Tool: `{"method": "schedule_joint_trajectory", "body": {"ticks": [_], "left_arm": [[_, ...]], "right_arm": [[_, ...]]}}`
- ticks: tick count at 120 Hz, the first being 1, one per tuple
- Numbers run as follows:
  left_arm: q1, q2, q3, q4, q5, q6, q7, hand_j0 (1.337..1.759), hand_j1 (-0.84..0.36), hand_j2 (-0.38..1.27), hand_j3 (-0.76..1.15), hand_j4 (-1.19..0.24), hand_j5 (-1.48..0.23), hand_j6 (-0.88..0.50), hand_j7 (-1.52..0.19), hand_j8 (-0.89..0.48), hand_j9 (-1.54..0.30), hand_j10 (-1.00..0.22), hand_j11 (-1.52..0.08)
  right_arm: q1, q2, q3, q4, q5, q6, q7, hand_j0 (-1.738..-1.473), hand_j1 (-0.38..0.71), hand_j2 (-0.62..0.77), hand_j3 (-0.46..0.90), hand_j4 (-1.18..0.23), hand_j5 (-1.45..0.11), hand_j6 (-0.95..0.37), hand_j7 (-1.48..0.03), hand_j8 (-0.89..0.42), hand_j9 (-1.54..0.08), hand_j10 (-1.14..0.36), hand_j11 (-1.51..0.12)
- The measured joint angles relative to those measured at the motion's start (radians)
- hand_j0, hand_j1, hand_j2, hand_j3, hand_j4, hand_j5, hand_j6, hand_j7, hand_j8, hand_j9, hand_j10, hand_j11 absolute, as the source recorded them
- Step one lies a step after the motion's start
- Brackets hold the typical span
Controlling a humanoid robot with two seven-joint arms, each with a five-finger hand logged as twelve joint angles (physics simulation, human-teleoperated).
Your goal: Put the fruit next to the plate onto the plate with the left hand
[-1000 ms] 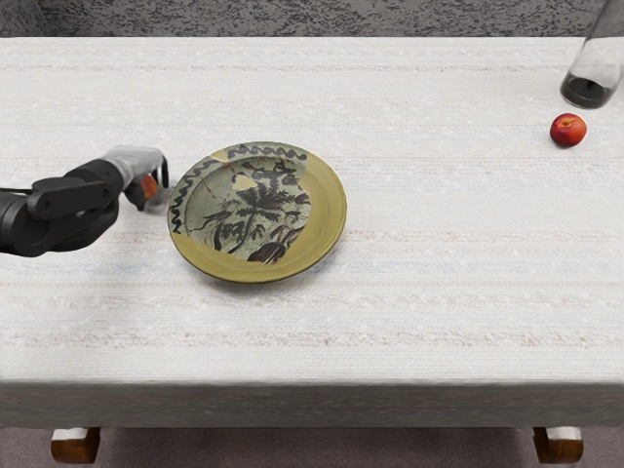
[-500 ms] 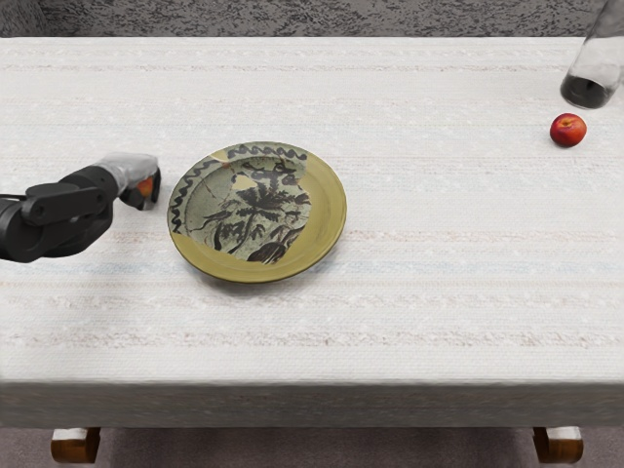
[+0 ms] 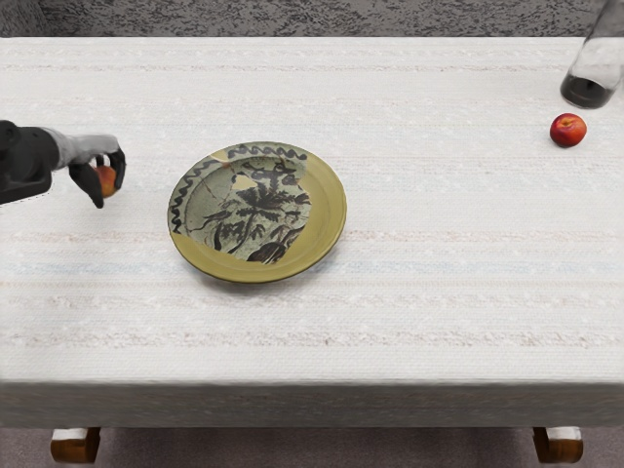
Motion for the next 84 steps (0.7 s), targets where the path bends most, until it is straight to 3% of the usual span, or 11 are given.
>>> {"method": "schedule_joint_trajectory", "body": {"ticks": [16,40,50,84], "left_arm": [[-0.067,0.043,-0.001,-0.086,-0.048,-0.047,0.001,1.635,-0.39,0.31,0.04,-0.8,-1.27,-0.25,-1.22,-0.3,-1.21,-0.79,-1.23],[-0.14,0.045,0.002,-0.183,-0.104,-0.084,0.001,1.638,-0.43,0.47,0.01,-0.77,-1.28,-0.23,-1.22,-0.3,-1.21,-0.82,-1.22],[-0.171,0.042,0.003,-0.218,-0.112,-0.091,0.002,1.64,-0.4,0.46,0.01,-0.78,-1.28,-0.26,-1.21,-0.32,-1.2,-0.83,-1.22],[-0.239,-0.069,0.007,-0.279,-0.118,-0.097,0.008,1.645,-0.4,0.47,0.0,-0.76,-1.32,-0.25,-1.22,-0.35,-1.19,-0.85,-1.2]], "right_arm": [[0.0,0.0,0.0,0.0,0.0,0.0,0.0,-1.658,-0.31,-0.01,0.0,-0.03,-0.04,-0.03,-0.04,-0.03,-0.04,-0.03,-0.04],[0.0,0.0,0.0,0.0,0.0,0.0,0.0,-1.658,-0.31,-0.01,0.0,-0.03,-0.04,-0.03,-0.04,-0.03,-0.04,-0.03,-0.04],[0.0,0.0,0.0,0.0,0.0,0.0,0.0,-1.658,-0.31,-0.01,0.0,-0.03,-0.04,-0.03,-0.04,-0.03,-0.04,-0.03,-0.04],[0.0,0.0,0.0,0.0,0.0,0.0,0.0,-1.658,-0.31,-0.01,0.0,-0.03,-0.04,-0.03,-0.04,-0.03,-0.04,-0.03,-0.04]]}}
